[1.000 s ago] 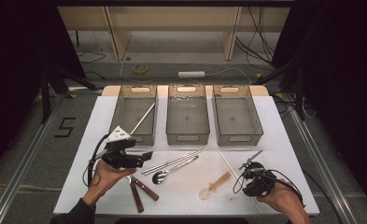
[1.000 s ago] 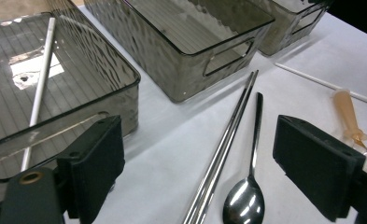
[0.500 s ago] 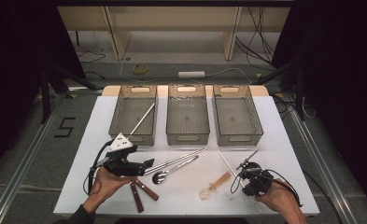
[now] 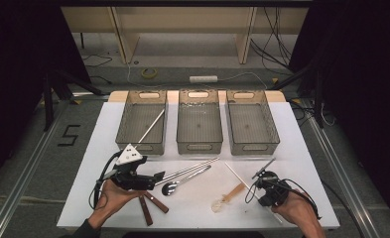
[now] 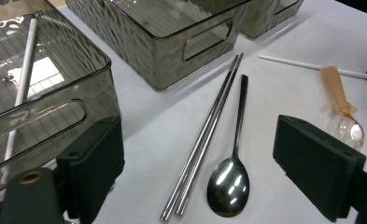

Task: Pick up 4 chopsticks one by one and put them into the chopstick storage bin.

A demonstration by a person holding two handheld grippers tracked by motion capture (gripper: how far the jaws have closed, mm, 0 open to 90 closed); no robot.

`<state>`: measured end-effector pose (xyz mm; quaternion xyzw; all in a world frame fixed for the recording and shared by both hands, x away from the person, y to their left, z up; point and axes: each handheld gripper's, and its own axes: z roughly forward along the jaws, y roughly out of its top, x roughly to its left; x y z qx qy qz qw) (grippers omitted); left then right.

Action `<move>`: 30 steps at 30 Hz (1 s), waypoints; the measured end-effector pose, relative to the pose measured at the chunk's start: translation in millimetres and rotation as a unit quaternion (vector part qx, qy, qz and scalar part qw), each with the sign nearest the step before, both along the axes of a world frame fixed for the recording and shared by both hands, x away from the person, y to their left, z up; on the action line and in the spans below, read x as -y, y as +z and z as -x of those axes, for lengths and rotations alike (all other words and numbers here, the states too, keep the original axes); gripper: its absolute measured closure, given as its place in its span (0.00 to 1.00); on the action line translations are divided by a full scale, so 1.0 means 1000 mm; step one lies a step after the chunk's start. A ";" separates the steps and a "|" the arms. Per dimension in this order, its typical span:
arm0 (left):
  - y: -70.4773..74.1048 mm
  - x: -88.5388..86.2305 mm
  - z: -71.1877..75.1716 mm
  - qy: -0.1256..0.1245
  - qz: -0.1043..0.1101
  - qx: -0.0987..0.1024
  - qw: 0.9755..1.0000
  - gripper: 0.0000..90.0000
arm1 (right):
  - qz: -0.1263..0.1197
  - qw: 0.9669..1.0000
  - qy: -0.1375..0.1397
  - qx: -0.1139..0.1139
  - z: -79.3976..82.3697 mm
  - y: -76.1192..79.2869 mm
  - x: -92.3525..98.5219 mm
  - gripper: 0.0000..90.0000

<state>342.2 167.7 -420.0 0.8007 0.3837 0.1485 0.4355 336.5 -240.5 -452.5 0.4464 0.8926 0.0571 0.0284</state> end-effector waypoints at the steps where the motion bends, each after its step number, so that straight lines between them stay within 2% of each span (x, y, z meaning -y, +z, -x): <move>1: 0.000 0.000 0.000 0.000 0.000 0.000 1.000 0.18 | -0.001 1.000 0.001 0.000 0.000 0.000 0.001 0.94; 6: -0.001 0.001 0.000 -0.001 -0.002 0.000 1.000 0.18 | -0.003 1.000 0.004 0.006 0.001 0.004 0.003 0.94; 11: -0.001 0.003 0.000 -0.004 -0.002 -0.001 1.000 0.18 | -0.003 0.999 0.013 0.032 0.001 0.015 0.009 0.94; 16: 0.000 0.005 0.000 -0.006 0.000 -0.004 1.000 0.18 | -0.018 0.998 0.033 0.048 0.002 0.027 0.009 0.94; 23: 0.002 0.017 0.003 -0.035 -0.006 -0.007 0.999 0.18 | -0.037 0.993 0.085 0.068 0.005 0.047 -0.017 0.94; 30: 0.003 0.028 0.008 -0.068 -0.008 -0.002 0.998 0.18 | -0.045 0.987 0.141 0.065 0.005 0.052 -0.050 0.94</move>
